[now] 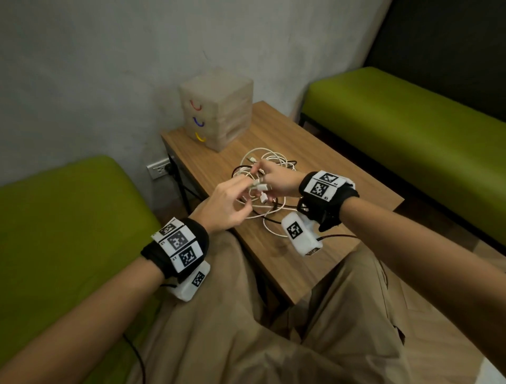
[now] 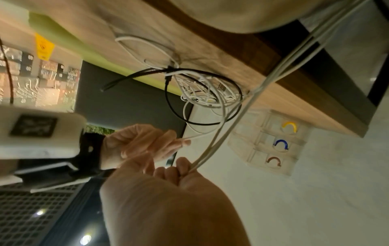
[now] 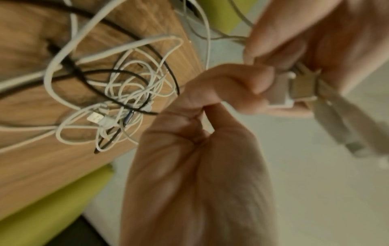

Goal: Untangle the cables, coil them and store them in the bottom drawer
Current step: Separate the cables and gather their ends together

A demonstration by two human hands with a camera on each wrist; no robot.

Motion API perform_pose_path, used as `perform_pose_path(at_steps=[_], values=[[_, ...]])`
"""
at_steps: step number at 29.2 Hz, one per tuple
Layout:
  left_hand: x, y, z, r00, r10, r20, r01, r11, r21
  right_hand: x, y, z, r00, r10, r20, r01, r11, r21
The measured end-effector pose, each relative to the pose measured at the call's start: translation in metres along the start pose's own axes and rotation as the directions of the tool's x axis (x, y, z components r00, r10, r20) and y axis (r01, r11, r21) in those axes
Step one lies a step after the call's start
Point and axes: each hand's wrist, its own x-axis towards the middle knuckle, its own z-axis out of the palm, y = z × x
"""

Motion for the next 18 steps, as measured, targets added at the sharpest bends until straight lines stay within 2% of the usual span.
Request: perform_pose_path(at_steps=[2, 6, 10, 12, 13, 15, 17, 18], values=[[0.001, -0.003, 0.001, 0.999, 0.047, 0.006, -0.047, 0.999, 0.018, 0.001, 0.0, -0.001, 1.0, 0.02, 0.009, -0.02, 0.998, 0.064], [0.002, -0.009, 0.002, 0.999, 0.033, -0.034, -0.033, 0.999, 0.002, 0.008, 0.002, -0.006, 0.998, 0.067, 0.018, -0.069, 0.969, 0.235], [0.003, -0.009, 0.005, 0.997, 0.059, -0.045, -0.06, 0.998, -0.034, 0.01, -0.001, -0.002, 0.997, 0.024, 0.074, -0.039, 0.978, 0.207], [0.003, -0.012, 0.004, 0.996, 0.029, -0.08, -0.035, 0.997, -0.075, 0.01, -0.004, 0.002, 0.996, -0.019, 0.092, 0.0, 0.98, 0.2], [0.003, -0.014, 0.004, 0.993, -0.004, -0.117, -0.007, 0.995, -0.097, 0.011, -0.006, 0.003, 0.997, -0.04, 0.07, 0.025, 0.98, 0.199], [0.005, -0.018, 0.002, 0.969, -0.083, -0.232, 0.059, 0.992, -0.108, 0.014, -0.007, 0.004, 0.994, -0.086, -0.07, 0.097, 0.981, 0.17], [0.011, -0.021, 0.0, 0.928, -0.168, -0.332, 0.127, 0.982, -0.143, 0.016, -0.007, 0.005, 0.957, -0.218, -0.189, 0.236, 0.968, 0.08], [0.015, -0.022, -0.002, 0.909, -0.233, -0.345, 0.174, 0.965, -0.195, 0.017, -0.006, 0.006, 0.938, -0.285, -0.2, 0.296, 0.955, 0.025]])
